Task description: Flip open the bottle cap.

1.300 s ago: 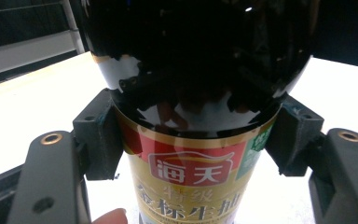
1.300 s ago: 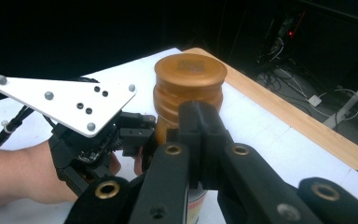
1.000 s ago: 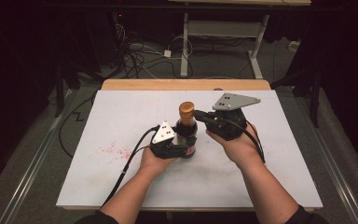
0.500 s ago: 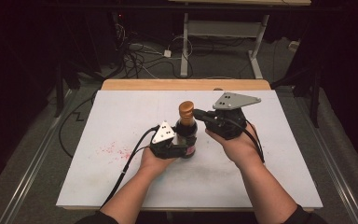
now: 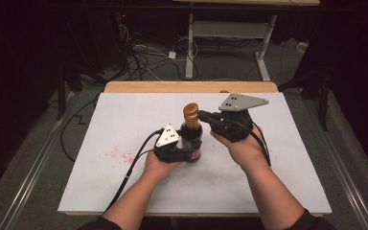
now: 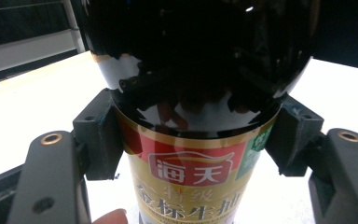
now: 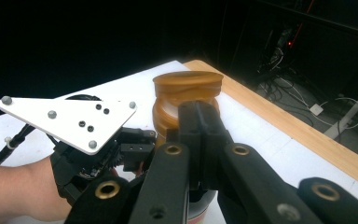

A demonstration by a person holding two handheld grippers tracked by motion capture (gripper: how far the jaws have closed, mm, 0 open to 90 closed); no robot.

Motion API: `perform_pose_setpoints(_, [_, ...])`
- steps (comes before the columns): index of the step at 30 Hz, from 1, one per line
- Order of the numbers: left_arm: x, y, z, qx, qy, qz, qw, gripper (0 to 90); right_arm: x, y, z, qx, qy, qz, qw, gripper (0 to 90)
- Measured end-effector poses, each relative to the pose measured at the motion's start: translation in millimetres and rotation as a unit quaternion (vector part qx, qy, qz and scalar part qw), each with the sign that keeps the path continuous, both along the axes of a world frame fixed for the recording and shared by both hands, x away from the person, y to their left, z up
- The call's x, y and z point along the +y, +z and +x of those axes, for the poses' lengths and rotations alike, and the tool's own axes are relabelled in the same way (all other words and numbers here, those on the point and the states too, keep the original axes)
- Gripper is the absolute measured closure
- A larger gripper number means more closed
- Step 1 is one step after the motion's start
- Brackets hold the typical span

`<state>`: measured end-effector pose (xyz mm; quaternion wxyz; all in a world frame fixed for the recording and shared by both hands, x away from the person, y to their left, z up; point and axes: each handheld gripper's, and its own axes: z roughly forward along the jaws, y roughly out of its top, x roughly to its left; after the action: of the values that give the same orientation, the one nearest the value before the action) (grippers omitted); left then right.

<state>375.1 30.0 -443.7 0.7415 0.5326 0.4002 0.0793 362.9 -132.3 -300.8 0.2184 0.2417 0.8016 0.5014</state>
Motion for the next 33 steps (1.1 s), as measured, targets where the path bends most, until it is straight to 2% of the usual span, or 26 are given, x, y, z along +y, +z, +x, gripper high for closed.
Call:
perform_pose_setpoints(8, [-0.2,0.0,-0.1,0.0,0.001,0.0,1.0,29.2,-0.2,1.3,1.3,-0.002,0.001,0.004,1.0,90.0])
perform_pose_setpoints(9, [4.8,-1.9,0.3,-0.008,-0.01,0.039,0.9992,29.2,-0.2,1.5,1.4,-0.002,0.002,0.004,1.0,90.0])
perform_pose_setpoints(10, [0.3,-0.1,0.0,0.0,0.001,0.005,1.0,29.2,-0.2,1.7,1.3,-0.002,0.002,0.004,1.0,90.0])
perform_pose_setpoints(11, [0.8,-0.3,0.1,0.0,0.001,0.01,0.9999,29.2,0.1,1.8,1.2,-0.002,0.001,0.004,1.0,90.0])
perform_pose_setpoints(12, [4.9,-2.0,0.2,-0.008,-0.01,0.039,0.9991,29.2,0.1,2.3,1.1,-0.002,0.002,0.004,1.0,90.0])
perform_pose_setpoints(16, [4.9,-2.0,0.2,-0.008,-0.01,0.04,0.9991,29.2,0.4,3.2,1.3,-0.004,0.002,0.003,1.0,90.0])
perform_pose_setpoints(18, [5.0,-2.0,0.2,-0.008,-0.01,0.04,0.9991,29.2,1.4,4.5,1.2,-0.004,0.001,0.002,1.0,90.0])
perform_pose_setpoints(19, [0.1,0.0,-0.2,0.0,0.001,0.003,1.0,29.2,1.4,4.5,1.2,-0.004,0.001,0.002,1.0,90.0])
perform_pose_setpoints(20, [-0.3,0.0,-0.5,-0.001,0.0,0.001,1.0,29.2,1.6,5.0,1.4,-0.004,0.001,0.002,1.0,90.0])
perform_pose_setpoints(23, [-0.1,-0.1,-0.6,-0.001,0.001,0.003,1.0,29.2,3.0,6.2,1.9,-0.006,0.0,0.001,1.0,90.0])
perform_pose_setpoints(24, [0.8,-0.3,-0.3,-0.001,0.0,0.011,0.9999,29.2,3.6,6.5,2.1,-0.006,0.0,0.002,1.0,90.0])
perform_pose_setpoints(26, [0.1,0.0,-0.3,0.0,0.0,0.0,1.0,29.2,4.1,7.0,2.5,-0.006,0.0,0.001,1.0,90.0])
perform_pose_setpoints(33, [0.0,0.0,-0.1,0.0,0.001,0.001,1.0,29.2,4.6,8.1,3.4,-0.007,-0.001,0.002,1.0,90.0])
